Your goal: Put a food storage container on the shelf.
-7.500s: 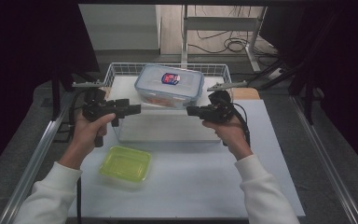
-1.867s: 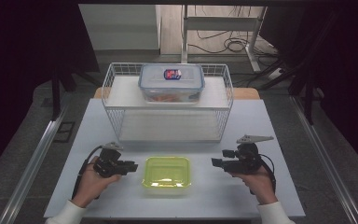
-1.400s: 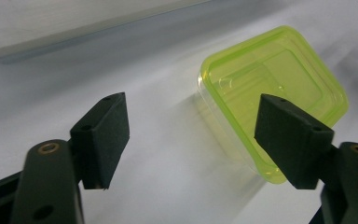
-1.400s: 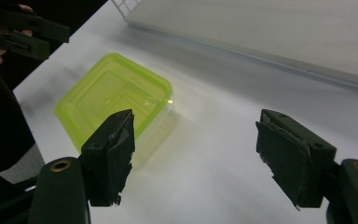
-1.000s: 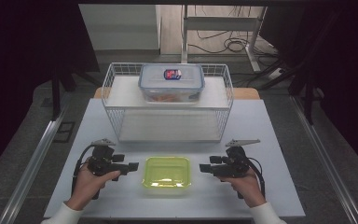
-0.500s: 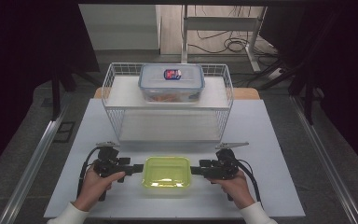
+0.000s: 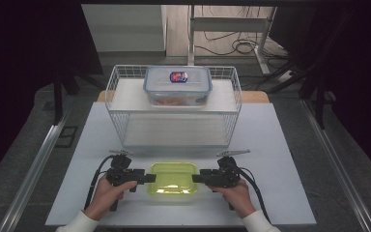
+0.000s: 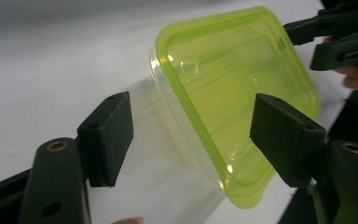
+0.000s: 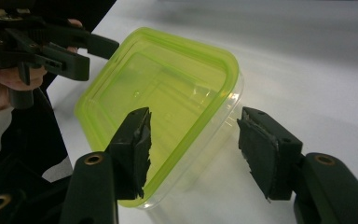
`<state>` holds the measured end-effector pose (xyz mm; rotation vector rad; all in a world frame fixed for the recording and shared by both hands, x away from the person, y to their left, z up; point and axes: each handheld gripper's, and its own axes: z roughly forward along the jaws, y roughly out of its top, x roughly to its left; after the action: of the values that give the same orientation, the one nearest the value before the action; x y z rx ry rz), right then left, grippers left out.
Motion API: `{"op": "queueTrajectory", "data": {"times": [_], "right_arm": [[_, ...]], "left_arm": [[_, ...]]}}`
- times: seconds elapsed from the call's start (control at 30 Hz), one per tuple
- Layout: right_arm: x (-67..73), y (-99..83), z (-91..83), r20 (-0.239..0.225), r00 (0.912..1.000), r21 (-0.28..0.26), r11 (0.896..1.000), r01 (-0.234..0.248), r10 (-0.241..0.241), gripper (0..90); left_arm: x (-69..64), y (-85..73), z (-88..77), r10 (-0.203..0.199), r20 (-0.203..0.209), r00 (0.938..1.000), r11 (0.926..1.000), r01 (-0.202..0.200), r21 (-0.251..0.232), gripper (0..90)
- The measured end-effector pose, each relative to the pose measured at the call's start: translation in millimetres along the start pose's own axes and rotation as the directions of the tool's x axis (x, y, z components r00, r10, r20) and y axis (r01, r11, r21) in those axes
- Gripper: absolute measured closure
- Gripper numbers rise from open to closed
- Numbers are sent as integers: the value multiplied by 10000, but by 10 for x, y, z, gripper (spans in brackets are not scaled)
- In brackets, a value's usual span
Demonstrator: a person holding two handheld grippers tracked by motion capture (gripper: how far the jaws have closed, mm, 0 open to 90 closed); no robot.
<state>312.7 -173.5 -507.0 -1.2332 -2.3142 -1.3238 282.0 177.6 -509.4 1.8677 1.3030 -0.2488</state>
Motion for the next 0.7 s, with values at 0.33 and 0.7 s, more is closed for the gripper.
{"op": "queueTrajectory", "data": {"times": [0.33,0.7], "right_arm": [[-9,-19,94,-224,9997,259,9997,-42,48,552],[8,-58,113,-193,9994,316,9991,-273,279,647]], "left_arm": [[8,-13,81,0,348,9994,9995,-10,313,439],[-22,-37,67,142,440,9989,9996,-153,245,560]]}}
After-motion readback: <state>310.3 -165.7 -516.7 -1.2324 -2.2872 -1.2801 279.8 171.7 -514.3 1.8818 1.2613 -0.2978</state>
